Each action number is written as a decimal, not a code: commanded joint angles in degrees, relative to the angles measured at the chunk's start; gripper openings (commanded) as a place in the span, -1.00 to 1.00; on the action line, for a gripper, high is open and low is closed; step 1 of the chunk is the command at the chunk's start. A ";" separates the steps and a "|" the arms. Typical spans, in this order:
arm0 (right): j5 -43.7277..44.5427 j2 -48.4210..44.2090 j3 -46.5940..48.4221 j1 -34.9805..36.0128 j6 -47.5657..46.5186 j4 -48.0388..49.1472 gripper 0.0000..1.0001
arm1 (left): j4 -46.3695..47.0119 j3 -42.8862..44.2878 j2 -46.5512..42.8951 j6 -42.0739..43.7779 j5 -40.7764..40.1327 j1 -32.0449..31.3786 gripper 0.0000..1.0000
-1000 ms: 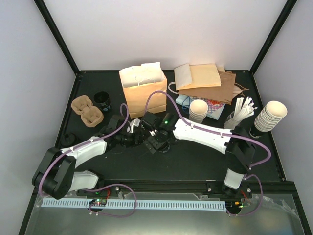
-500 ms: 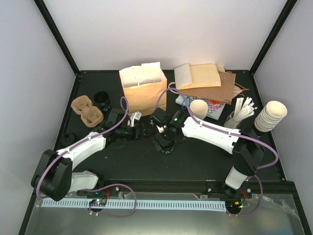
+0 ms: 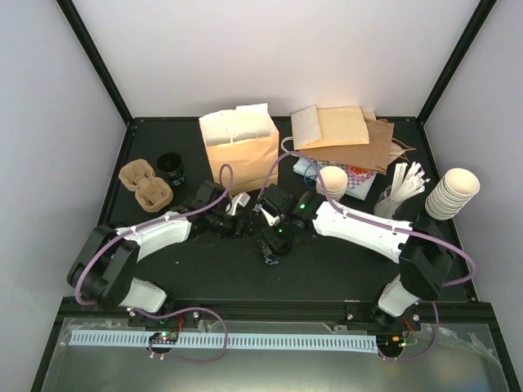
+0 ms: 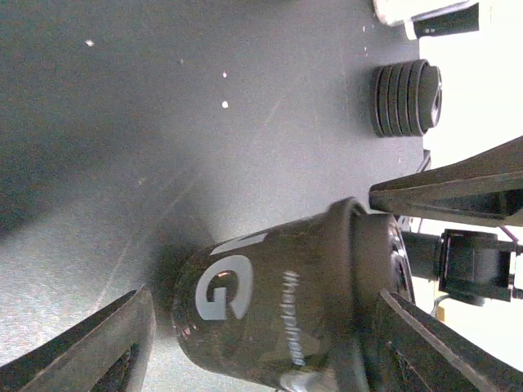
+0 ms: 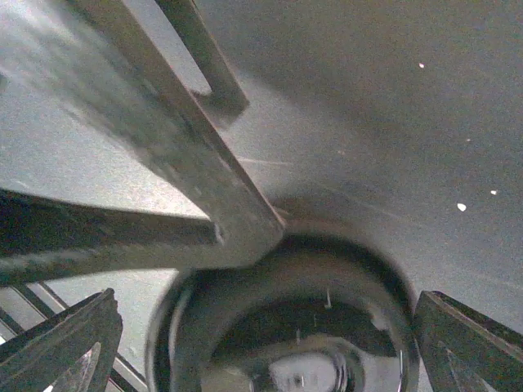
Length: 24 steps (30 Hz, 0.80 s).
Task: Pack the takeout coffee
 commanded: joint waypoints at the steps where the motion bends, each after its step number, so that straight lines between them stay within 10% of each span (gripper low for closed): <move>1: -0.33 -2.40 -0.21 0.01 -2.10 1.70 1.00 | 0.32 3.15 0.92 1.29 2.09 -1.50 0.50; 24: 3.29 -12.21 -3.15 -3.94 3.96 -5.63 0.92 | -3.21 -2.01 -10.73 7.26 -6.43 -5.76 0.48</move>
